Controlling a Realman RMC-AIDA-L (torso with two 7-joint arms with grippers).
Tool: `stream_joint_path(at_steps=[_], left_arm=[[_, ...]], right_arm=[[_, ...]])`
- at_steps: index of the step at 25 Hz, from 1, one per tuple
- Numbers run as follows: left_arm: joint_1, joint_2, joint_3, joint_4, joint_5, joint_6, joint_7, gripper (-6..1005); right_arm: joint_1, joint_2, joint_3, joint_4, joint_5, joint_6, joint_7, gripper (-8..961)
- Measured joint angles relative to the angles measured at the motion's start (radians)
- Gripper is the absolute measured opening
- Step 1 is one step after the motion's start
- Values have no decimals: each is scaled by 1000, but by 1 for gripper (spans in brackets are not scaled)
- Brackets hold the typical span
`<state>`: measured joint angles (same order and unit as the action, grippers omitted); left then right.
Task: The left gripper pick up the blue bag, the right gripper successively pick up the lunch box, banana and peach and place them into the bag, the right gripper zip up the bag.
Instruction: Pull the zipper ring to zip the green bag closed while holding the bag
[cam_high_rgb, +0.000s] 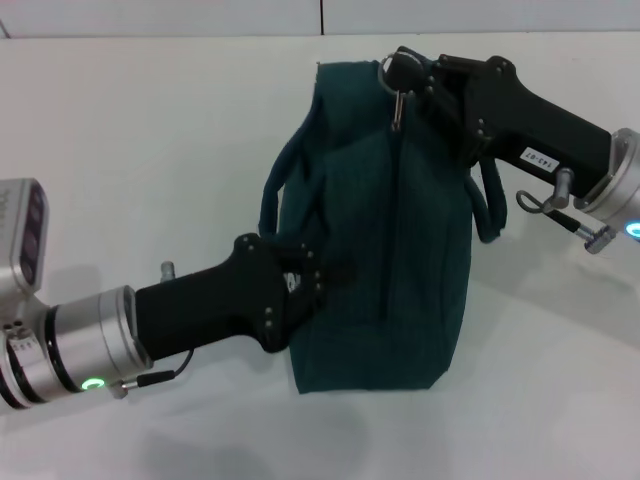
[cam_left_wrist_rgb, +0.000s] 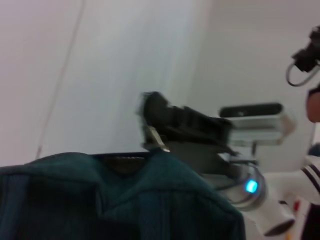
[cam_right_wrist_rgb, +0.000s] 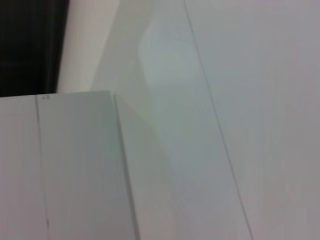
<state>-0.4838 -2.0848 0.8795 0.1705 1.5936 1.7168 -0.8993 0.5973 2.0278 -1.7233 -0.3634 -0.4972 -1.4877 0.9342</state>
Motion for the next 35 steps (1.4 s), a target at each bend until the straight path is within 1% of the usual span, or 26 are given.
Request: stream_joint_path(at_steps=[4,12,13,18,22,25,28,31,32,33,35], left_arm=[[10,0,24,17,15,25,-4,61],[30,5,26,20,40,66,-3,61],[33,6,26,20,43,70,-2,61],[39,14,27,21,68,95,3,60],[45,22,26,21,70,101,4,60],[57,23,1,21,54,100,-2,60],[81,22,-63,21,38,87,-11,60],[87,19,-116,21,36,58,-34,59],[87,19,-116,21,36,58,-34,59],[88,17,-145,25,35,26,-54,59],[87,17,-151,36,34,6,-70,59]], right_arm=[[-1,0,1,0,24,39,-1,40],[0,-4,15,8,56,76,-5,42],[0,-5,19,6,58,107,-6,42],[1,-6,28,3,58,183,-13,43],[1,-6,40,2,58,215,-35,44],[-17,-5,58,1,58,199,-45,44],[-44,-5,76,-5,58,142,-52,45],[-74,-7,90,-16,58,75,-49,45],[-85,-7,93,-23,58,54,-44,46],[-94,-6,93,-31,58,42,-39,46],[-113,-4,90,-47,58,35,-31,46]])
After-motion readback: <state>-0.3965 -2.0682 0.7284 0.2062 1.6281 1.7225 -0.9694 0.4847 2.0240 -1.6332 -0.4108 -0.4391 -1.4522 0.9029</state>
